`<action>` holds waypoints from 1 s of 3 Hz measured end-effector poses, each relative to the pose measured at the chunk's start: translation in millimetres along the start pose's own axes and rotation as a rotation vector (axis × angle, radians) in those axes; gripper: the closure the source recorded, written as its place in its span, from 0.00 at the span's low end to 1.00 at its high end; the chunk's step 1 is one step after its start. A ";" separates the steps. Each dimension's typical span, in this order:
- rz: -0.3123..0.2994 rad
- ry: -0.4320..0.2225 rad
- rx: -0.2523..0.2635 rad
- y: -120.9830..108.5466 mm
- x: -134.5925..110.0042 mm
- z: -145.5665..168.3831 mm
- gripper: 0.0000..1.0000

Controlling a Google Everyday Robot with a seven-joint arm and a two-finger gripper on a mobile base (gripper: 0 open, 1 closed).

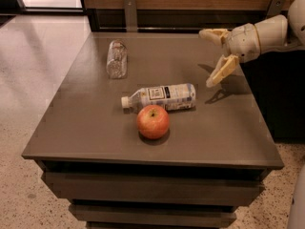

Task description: Place blue plastic bottle upright

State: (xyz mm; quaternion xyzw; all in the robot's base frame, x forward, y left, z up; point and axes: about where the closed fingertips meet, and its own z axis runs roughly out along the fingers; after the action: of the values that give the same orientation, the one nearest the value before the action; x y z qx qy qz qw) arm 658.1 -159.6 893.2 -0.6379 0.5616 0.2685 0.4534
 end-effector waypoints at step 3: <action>-0.030 0.553 -0.094 18.2 16.3 22.7 0.00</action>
Offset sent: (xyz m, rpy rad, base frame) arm -0.0194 0.0087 -0.0254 -0.6617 0.0495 -0.0802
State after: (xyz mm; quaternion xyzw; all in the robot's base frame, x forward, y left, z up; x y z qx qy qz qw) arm 648.1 -146.7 864.1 -0.7155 0.6416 0.1033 0.2565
